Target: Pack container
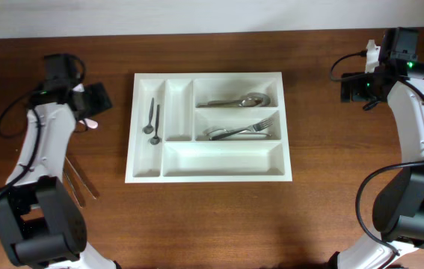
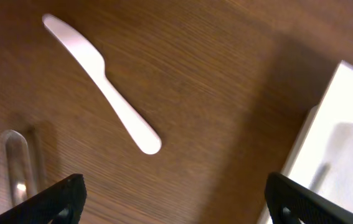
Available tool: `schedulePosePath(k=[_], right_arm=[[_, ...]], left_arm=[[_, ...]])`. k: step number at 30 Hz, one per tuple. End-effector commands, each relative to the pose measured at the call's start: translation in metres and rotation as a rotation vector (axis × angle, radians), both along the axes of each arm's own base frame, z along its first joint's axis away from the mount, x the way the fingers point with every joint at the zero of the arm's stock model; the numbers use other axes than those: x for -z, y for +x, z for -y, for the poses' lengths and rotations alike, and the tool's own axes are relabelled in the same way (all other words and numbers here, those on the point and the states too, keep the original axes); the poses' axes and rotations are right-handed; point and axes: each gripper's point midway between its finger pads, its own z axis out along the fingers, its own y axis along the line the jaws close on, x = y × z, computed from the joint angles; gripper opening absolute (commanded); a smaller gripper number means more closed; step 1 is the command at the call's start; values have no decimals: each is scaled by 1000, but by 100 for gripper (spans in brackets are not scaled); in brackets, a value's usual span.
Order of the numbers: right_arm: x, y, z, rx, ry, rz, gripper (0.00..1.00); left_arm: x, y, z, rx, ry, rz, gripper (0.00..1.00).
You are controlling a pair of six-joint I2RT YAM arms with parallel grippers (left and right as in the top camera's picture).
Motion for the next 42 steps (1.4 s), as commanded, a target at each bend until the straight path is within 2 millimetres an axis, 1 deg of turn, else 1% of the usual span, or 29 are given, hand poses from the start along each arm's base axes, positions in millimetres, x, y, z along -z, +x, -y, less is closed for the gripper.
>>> schedulePosePath(k=[1,4,7,8,10,13,14,15,16,17,19,20,21,22,25,28,30,33,35,37,39,40,41,42], right_arm=[[-5,3,0,-6,-5,14,99],[-5,3,0,-6,-5,14,99],[-5,3,0,-6,-5,14,99],[-5,3,0,-6,-5,14,99],[-5,3,0,-6,-5,14,99],[-5,3,0,-6,-5,14,99],[-5,3,0,-6,-5,14,99],[-5,3,0,-6,-5,14,99],[-5,3,0,-6,-5,14,99],[-5,3,0,-6,-5,14,99],[-5,3,0,-6,-5,14,99],[-5,3,0,-6,-5,14,99],[-5,3,0,-6,-5,14,99],[-5,3,0,-6,-5,14,99],[-5,3,0,-6,-5,14,99],[-5,3,0,-6,-5,14,99],[-5,3,0,-6,-5,14,99],[-5,3,0,-6,-5,13,99],[-5,3,0,-6,-5,14,99],[-5,3,0,-6,-5,14,99],[-5,3,0,-6,-5,14,99],[-5,3,0,-6,-5,14,99],[-5,3,0,-6,-5,14,99],[-5,3,0,-6,-5,14,99]], left_arm=[[-15,4,21,-43,-213,58,94],[-10,-3,22,-46,-219,23,99],[-11,-1,15,-72,-187,34,99],[-12,1,7,-143,-175,49,99],[-12,-3,-13,-390,-174,72,99],[-13,-9,-29,-597,-181,105,99],[-12,-15,-39,-710,-168,120,99],[-9,-19,-47,-801,-151,130,99],[-5,-20,-50,-842,-147,133,99],[2,-20,-52,-871,-149,125,99],[26,-21,-51,-917,-158,81,99],[38,-22,-50,-932,-162,56,99],[46,-22,-50,-936,-165,39,99],[60,-23,-48,-939,-179,2,99],[92,-29,-48,-954,-224,-83,99],[106,-31,-51,-965,-249,-111,99],[108,-30,-53,-969,-248,-108,100],[114,-23,-57,-970,-265,-88,97],[123,-17,-53,-947,-311,-94,97],[127,-14,-42,-923,-375,-116,96],[126,-10,-34,-886,-414,-124,96],[122,-7,-33,-853,-404,-123,97],[118,-4,-35,-822,-382,-119,99],[113,-3,-39,-808,-351,-119,99]])
